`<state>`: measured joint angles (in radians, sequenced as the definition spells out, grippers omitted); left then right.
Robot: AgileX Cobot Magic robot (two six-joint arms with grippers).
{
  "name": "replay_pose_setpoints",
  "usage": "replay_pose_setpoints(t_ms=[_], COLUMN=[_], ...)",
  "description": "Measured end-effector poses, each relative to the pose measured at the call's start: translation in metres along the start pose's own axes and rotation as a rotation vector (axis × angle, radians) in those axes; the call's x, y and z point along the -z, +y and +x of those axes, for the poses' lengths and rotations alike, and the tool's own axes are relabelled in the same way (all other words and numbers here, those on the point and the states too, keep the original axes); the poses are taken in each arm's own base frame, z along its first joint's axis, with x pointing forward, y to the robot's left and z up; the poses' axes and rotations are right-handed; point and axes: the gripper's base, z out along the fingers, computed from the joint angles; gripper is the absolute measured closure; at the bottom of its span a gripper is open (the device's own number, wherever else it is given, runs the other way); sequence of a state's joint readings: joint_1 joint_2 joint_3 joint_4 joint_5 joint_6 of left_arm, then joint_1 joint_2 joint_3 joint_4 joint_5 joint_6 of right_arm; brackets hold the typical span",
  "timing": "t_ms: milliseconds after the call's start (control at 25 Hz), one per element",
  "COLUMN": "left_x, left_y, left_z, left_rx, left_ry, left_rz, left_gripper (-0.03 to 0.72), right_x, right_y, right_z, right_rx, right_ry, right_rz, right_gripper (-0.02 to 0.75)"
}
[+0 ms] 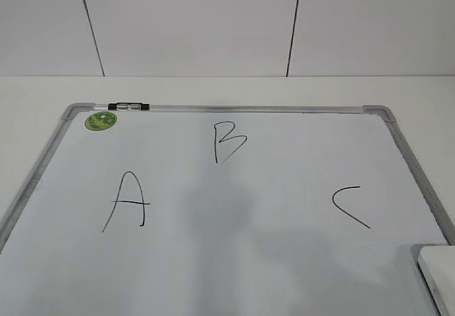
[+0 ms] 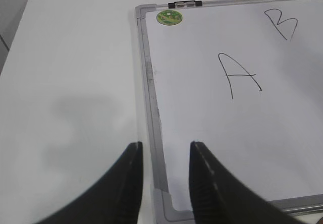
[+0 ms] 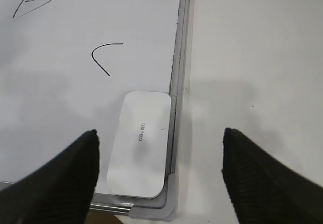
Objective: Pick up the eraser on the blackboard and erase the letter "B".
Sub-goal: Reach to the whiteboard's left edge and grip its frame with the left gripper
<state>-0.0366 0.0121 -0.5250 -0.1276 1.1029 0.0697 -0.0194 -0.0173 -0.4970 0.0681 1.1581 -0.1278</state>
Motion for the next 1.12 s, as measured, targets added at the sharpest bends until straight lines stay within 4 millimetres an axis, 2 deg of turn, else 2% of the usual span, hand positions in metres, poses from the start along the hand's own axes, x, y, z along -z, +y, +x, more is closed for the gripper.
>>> replay_pose_setpoints(t_ms=[1120], left_x=[0.0], left_y=[-0.003], left_z=[-0.0004], left_rx=[0.017], left_ry=[-0.004], left_rz=[0.033], left_gripper=[0.452], right_x=[0.0024], right_y=[0.0002], right_z=[-0.0028], right_rx=[-0.025], right_ry=[0.04], right_rz=[-0.007], right_gripper=[0.154])
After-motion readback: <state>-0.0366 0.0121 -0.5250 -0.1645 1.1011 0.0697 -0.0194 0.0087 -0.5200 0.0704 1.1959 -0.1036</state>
